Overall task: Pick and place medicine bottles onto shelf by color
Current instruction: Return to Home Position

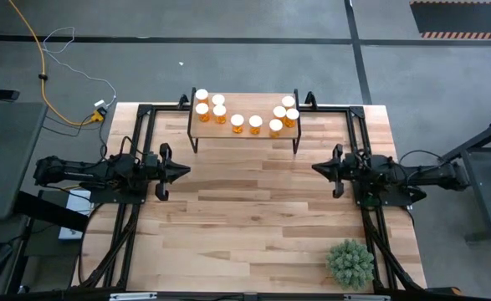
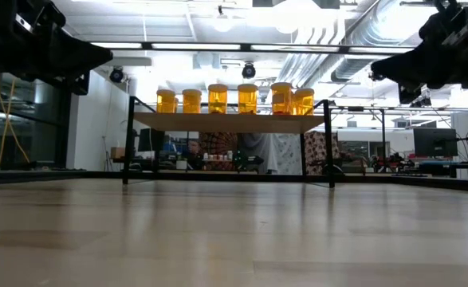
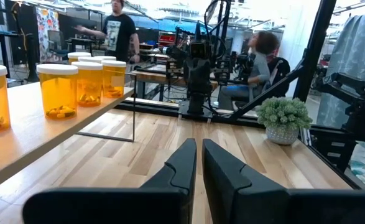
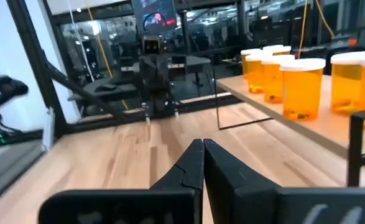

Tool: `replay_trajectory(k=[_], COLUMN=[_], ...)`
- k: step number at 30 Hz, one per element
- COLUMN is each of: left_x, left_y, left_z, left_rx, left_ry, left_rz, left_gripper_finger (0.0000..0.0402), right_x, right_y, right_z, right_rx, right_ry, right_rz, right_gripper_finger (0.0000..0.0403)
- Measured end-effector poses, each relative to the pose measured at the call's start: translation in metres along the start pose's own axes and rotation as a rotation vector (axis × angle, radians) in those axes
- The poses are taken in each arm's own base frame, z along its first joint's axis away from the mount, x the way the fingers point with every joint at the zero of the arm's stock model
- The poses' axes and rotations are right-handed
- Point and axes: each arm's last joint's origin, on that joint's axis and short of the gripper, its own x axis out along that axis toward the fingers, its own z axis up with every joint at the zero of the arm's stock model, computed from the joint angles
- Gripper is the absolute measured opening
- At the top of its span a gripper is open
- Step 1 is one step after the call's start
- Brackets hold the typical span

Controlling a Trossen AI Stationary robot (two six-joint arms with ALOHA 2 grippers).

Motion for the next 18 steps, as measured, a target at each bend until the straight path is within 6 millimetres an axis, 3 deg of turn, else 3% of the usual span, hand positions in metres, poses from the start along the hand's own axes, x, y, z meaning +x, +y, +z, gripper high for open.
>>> replay_trajectory(k=[6, 18], left_x=[0.0, 0.0], left_y=[0.0, 0.0], left_z=[0.0, 0.0], left_rx=[0.0, 0.0], left_ry=[-0.001, -0.001], left_rz=[0.003, 0.004], left_gripper_finger=[0.0019, 0.0019], right_x=[0.0, 0.002], right_y=[-0.002, -0.002], right_z=[-0.011, -0.015], right_rx=[-0.076, -0.086], right_ry=[0.116, 0.16], right_rz=[-0.036, -0.04], right_gripper_finger=[0.0, 0.0])
